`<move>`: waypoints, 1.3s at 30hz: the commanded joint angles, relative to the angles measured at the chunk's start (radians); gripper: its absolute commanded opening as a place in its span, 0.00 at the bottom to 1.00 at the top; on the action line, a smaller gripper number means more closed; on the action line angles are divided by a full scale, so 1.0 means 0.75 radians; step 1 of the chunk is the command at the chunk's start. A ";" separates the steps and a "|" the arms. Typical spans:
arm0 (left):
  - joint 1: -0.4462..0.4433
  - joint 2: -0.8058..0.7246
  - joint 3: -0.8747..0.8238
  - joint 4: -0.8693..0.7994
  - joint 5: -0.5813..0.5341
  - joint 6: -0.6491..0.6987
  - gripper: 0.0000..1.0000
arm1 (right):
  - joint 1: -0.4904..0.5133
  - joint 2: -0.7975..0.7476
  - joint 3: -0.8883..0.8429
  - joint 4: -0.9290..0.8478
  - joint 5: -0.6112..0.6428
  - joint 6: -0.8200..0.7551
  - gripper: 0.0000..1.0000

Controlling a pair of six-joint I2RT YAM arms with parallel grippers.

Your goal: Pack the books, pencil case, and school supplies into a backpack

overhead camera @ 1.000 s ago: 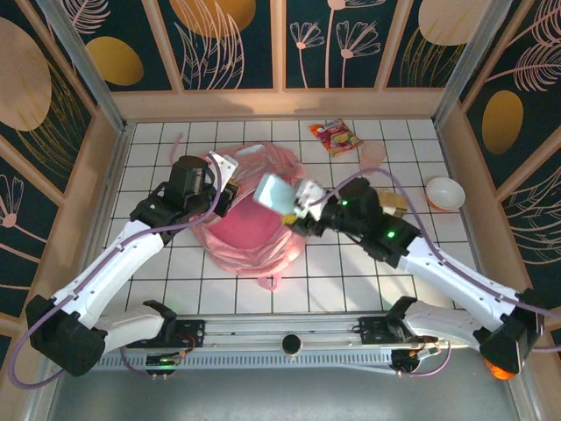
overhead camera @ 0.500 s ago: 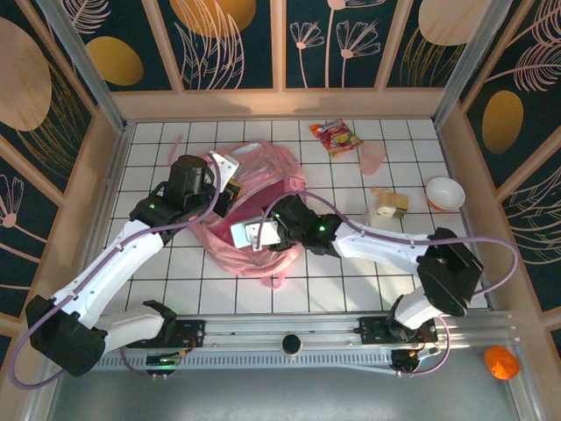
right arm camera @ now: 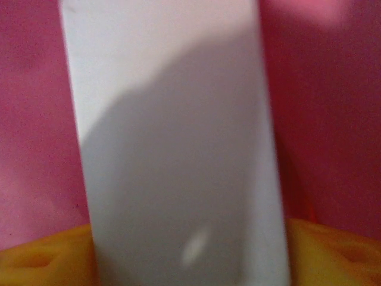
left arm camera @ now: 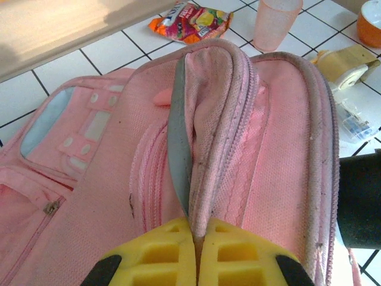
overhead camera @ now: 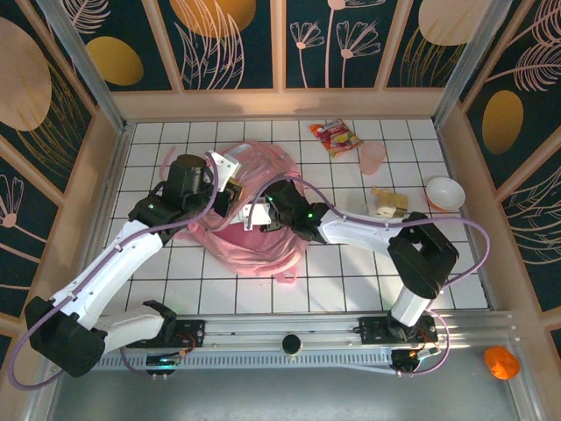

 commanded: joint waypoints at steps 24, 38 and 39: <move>0.000 -0.062 0.047 0.255 -0.056 -0.040 0.00 | 0.190 -0.328 -0.290 -0.069 -0.009 2.072 0.43; -0.001 -0.059 0.032 0.318 0.077 -0.054 0.00 | 0.236 -0.103 -0.194 -0.083 -0.004 2.206 0.33; -0.001 -0.060 0.031 0.321 0.083 -0.058 0.00 | 0.228 -0.067 -0.171 -0.069 -0.001 2.202 0.32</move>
